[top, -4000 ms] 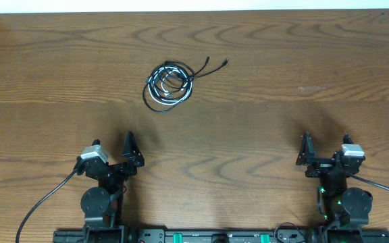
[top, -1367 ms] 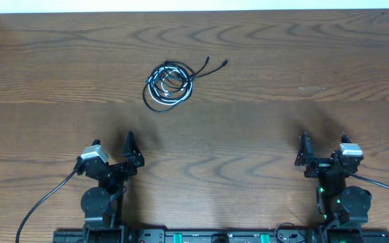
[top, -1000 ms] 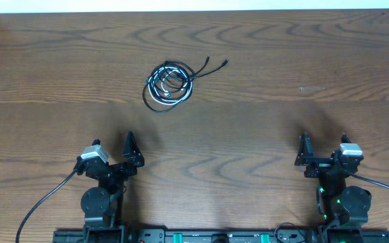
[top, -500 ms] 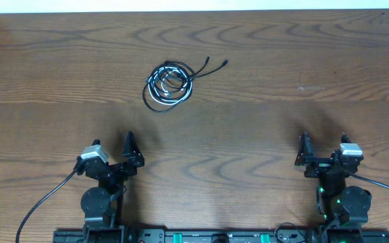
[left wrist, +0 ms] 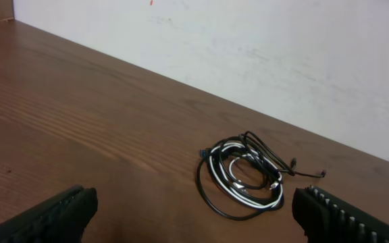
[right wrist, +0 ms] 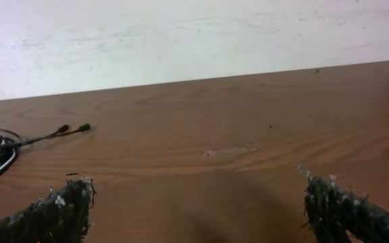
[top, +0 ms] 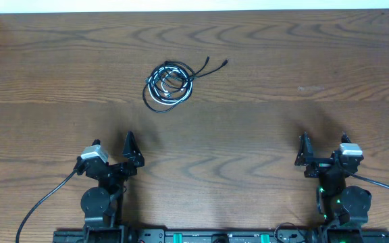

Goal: Untangle cables

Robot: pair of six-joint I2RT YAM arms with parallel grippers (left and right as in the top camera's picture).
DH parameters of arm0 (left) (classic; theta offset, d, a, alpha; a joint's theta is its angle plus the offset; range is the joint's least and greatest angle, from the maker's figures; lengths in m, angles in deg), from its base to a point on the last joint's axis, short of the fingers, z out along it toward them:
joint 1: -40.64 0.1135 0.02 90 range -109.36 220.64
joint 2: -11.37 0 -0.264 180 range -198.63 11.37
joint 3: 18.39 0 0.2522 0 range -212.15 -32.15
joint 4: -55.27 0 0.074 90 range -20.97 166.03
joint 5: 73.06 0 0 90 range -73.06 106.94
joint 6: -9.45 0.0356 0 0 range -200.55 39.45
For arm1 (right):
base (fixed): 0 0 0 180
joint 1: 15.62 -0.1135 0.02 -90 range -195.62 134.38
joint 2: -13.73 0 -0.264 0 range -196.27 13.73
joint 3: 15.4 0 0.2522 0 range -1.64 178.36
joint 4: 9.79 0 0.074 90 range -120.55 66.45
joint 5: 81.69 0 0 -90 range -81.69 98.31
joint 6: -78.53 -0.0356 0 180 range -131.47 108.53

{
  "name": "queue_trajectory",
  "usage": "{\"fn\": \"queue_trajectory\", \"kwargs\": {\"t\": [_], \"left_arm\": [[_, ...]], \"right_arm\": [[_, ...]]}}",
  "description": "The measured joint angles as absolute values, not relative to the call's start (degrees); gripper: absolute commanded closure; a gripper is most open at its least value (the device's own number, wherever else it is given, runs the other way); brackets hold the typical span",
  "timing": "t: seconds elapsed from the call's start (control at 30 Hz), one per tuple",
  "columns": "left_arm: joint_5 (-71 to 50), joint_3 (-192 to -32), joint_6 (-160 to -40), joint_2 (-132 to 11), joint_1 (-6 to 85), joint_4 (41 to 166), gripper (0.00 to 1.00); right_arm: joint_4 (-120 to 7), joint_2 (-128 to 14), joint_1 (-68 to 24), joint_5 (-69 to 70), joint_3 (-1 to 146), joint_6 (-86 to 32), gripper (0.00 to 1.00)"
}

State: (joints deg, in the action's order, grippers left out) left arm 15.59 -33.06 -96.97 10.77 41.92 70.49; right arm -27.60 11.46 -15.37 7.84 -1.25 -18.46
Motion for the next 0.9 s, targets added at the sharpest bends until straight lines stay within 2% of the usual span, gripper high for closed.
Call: {"fn": "queue_trajectory", "kwargs": {"t": [0.33, 0.47, 0.63, 0.8, 0.9], "left_arm": [[15.59, -33.06, -96.97, 10.77, 41.92, 70.36, 0.02], [12.31, -33.06, -98.90, 10.77, 41.92, 70.18, 0.02], [1.89, -33.06, -105.47, 10.77, 41.90, 69.18, 0.02], [-4.36, -33.21, -108.95, 10.77, 41.92, 68.35, 0.02], [-8.43, -32.56, -109.58, 10.73, 41.90, 61.48, 0.02]], "right_arm": [[-27.36, 11.46, -15.37, 7.51, -1.25, -19.07, 0.01], [-27.19, 11.46, -15.37, 4.03, -1.25, -25.17, 0.01], [-26.29, 11.44, -15.37, 1.28, -1.25, -31.13, 0.01], [-25.46, 11.42, -15.37, -6.63, -1.25, -41.25, 0.01], [-19.14, 11.14, -15.37, -13.32, -1.28, -46.81, 0.01]]}}
